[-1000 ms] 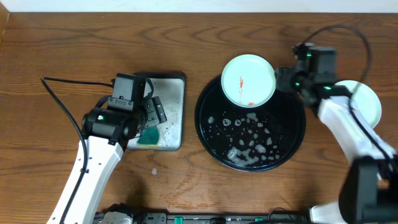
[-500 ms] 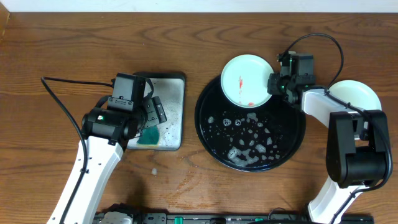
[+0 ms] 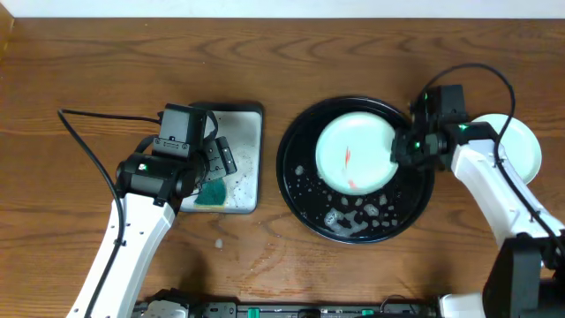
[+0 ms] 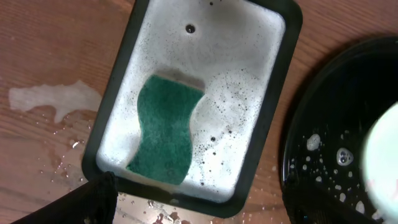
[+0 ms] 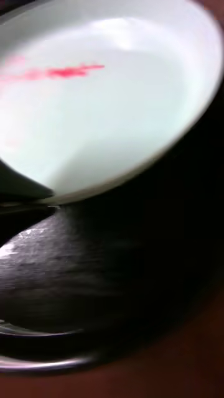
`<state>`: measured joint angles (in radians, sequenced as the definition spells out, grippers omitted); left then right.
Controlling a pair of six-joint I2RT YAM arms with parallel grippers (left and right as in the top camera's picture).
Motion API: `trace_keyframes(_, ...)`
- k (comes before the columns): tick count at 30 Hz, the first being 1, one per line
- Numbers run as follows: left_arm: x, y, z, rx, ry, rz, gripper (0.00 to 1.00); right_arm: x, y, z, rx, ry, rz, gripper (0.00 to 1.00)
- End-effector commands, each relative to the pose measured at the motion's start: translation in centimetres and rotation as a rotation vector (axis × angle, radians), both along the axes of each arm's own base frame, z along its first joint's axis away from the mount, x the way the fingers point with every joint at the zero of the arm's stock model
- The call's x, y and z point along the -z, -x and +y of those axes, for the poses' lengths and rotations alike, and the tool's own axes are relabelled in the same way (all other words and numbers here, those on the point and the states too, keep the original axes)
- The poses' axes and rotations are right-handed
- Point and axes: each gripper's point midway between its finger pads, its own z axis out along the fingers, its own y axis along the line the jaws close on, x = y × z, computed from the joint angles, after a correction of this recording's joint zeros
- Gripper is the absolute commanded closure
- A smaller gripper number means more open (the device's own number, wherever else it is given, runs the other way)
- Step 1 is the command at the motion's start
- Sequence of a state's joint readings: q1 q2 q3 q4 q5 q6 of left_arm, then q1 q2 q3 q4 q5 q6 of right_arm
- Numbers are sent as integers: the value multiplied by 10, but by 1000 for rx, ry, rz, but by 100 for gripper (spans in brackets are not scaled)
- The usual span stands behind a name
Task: Clean dirty plates on tray and stack at the side
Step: 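Grasp the last pale green plate rim with right gripper, tilt up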
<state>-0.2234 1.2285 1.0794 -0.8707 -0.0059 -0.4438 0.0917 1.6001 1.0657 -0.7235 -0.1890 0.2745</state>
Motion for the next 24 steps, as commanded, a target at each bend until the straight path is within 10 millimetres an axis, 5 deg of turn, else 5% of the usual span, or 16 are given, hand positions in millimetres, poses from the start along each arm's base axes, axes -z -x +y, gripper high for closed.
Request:
trace_keyframes(1,-9,-4,1,0,1,-22,15,20,36,11,-6,-3,139,99)
trace_keyframes(6,-9,-4,1,0,1,-22,15,50,47,6,75,7,148,99)
trace_keyframes(9,-9,-4,1,0,1,-22,15,51,47,9,24,9,134,63)
trace_keyframes(10,-9,-4,0,0,2,-22,15,48,46,12,-43,6,117,60)
trace_keyframes(15,-6,2,-7,-6,55,13,15,13,45,17,-197,15,44,57)
trace_keyframes(16,-5,5,-6,-6,50,25,2,5,45,18,-203,12,24,57)
trace_keyframes(24,31,16,0,0,-4,129,9,-75,51,36,-248,-104,-228,56)
